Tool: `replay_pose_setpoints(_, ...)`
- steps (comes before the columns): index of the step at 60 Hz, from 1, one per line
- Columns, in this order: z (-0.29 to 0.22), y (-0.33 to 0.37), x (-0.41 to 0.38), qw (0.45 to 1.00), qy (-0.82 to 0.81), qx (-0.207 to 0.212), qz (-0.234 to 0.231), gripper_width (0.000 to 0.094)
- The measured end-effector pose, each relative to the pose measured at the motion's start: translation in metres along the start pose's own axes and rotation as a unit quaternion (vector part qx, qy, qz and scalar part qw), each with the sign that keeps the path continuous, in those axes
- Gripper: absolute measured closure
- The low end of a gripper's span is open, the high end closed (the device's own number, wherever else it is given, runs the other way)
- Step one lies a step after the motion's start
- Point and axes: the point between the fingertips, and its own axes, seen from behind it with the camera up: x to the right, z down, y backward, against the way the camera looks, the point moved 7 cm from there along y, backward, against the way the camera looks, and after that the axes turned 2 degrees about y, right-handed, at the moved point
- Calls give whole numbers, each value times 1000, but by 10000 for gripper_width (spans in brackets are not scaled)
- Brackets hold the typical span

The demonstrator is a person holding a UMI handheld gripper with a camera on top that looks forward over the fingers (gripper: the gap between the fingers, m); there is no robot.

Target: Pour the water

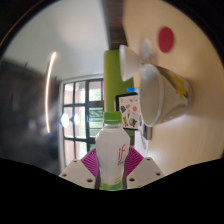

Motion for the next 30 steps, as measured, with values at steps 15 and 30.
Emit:
replay_pose_setpoints(15,6,17,-16,948,-314,17,-43,638)
replay_pose_setpoints(30,30,26,-39,944,-327,-4,-43,638)
